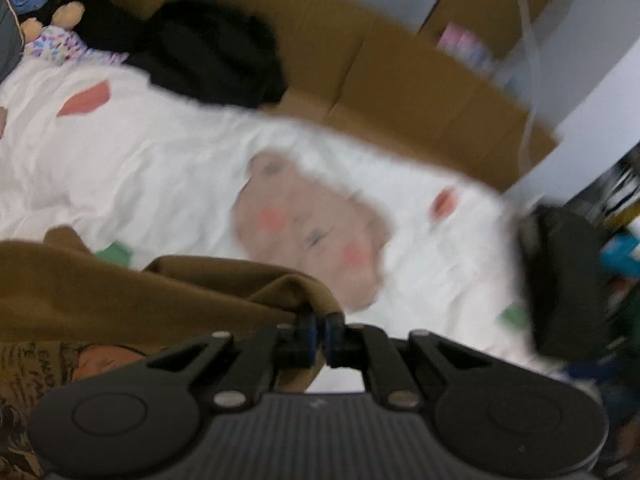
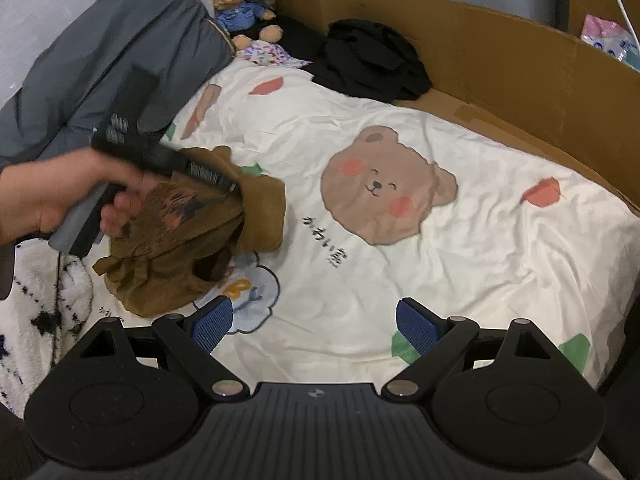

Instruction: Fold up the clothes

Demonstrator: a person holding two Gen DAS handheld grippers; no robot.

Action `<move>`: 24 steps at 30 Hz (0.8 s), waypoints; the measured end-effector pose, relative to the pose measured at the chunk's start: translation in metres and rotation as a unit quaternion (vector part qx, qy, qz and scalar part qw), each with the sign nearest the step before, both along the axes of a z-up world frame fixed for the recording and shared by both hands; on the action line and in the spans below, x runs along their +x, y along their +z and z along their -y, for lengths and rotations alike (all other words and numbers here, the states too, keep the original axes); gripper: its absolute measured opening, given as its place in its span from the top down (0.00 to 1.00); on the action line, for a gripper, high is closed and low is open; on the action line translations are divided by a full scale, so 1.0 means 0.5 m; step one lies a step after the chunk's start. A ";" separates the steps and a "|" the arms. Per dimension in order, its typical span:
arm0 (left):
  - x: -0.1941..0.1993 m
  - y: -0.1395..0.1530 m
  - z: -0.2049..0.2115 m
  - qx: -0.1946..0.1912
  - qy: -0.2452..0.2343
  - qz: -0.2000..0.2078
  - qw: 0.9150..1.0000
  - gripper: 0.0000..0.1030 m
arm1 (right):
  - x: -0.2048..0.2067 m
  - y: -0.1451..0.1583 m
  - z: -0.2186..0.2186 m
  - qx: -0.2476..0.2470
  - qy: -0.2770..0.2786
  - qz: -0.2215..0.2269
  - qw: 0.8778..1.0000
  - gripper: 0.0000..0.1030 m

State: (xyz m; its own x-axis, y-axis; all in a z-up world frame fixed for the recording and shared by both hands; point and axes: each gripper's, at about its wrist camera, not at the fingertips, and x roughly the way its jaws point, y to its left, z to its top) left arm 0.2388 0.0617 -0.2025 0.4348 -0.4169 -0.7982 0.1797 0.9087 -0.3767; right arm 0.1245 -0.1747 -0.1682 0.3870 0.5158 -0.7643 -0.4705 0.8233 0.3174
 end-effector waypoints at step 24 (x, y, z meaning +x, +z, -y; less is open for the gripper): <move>-0.129 0.382 -0.002 -0.237 0.036 0.136 0.961 0.97 | 0.007 0.030 -0.007 0.078 -0.018 -0.038 0.996 0.10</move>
State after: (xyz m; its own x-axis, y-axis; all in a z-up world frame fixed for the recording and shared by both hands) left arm 0.1741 0.0627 -0.0117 0.6418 -0.6665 -0.3793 0.2734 0.6610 -0.6988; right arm 0.1279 -0.1710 -0.1535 0.3525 0.6176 -0.7031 -0.4113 0.7771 0.4764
